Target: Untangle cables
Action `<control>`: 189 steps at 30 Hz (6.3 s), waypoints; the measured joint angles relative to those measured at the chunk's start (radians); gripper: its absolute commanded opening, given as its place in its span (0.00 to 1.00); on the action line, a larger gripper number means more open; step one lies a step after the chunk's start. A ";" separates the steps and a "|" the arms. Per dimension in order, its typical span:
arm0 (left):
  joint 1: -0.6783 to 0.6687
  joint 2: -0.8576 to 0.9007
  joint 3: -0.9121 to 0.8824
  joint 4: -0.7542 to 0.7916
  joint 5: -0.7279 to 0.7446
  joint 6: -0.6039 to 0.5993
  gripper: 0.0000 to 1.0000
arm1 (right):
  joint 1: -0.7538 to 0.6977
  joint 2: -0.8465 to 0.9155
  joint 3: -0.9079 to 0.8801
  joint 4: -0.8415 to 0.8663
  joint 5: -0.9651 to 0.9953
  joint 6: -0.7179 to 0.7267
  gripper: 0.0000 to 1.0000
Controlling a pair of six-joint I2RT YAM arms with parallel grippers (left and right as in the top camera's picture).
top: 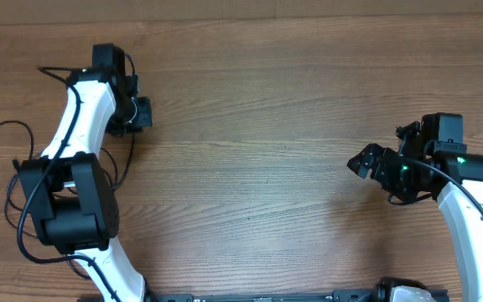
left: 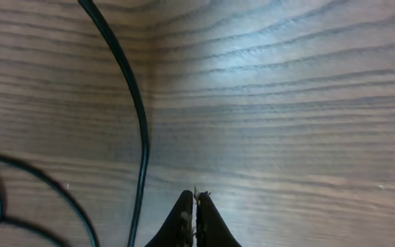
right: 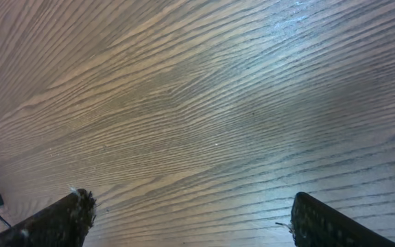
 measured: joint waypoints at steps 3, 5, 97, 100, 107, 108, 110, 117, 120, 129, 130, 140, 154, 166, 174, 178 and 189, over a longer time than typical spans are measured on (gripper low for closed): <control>0.000 0.000 -0.043 0.042 0.000 0.000 0.04 | 0.000 0.000 0.000 -0.006 0.000 -0.001 0.90; 0.000 0.000 -0.071 0.062 0.000 0.000 0.04 | 0.000 0.000 0.000 -0.006 0.000 0.000 0.90; -0.043 -0.360 0.098 -0.730 0.057 -0.133 1.00 | 0.359 0.086 0.267 0.074 0.272 -0.042 1.00; -0.043 -0.406 0.072 -0.729 0.056 -0.132 0.99 | 0.358 0.076 0.278 0.032 0.277 -0.048 1.00; -0.043 -0.675 -0.057 -0.608 0.056 -0.134 1.00 | 0.352 0.006 0.272 -0.005 0.281 -0.037 1.00; -0.043 -0.732 -0.090 -0.572 0.056 -0.135 1.00 | 0.352 -0.015 0.265 0.002 0.285 -0.033 1.00; -0.043 -0.833 -0.154 -0.507 0.056 -0.137 1.00 | 0.352 -0.072 0.244 0.006 0.298 -0.027 1.00; -0.043 -1.179 -0.362 -0.310 0.056 -0.151 0.99 | 0.352 -0.328 0.113 0.064 0.335 -0.020 1.00; -0.043 -1.309 -0.422 -0.268 0.053 -0.154 0.99 | 0.352 -0.452 0.037 0.089 0.341 -0.023 1.00; -0.043 -1.411 -0.465 -0.228 0.053 -0.184 0.99 | 0.352 -0.638 -0.020 0.049 0.360 -0.029 1.00; -0.043 -1.412 -0.465 -0.229 0.053 -0.184 0.99 | 0.352 -0.637 -0.021 0.049 0.359 -0.029 1.00; -0.043 -1.411 -0.470 -0.276 0.053 -0.184 0.99 | 0.352 -0.634 -0.021 0.047 0.360 -0.029 1.00; -0.043 -1.411 -0.470 -0.276 0.053 -0.184 1.00 | 0.351 -0.636 -0.022 -0.016 0.364 -0.031 1.00; -0.043 -1.411 -0.470 -0.277 0.053 -0.184 1.00 | 0.320 -0.801 -0.081 0.144 0.377 -0.140 1.00; -0.043 -1.411 -0.470 -0.278 0.053 -0.184 0.99 | 0.320 -0.963 -0.280 0.392 0.375 -0.160 1.00; -0.043 -1.411 -0.471 -0.278 0.053 -0.184 1.00 | 0.320 -1.030 -0.407 0.564 0.363 -0.164 1.00; -0.043 -1.411 -0.471 -0.278 0.053 -0.184 1.00 | 0.320 -1.190 -0.660 0.854 0.351 -0.167 1.00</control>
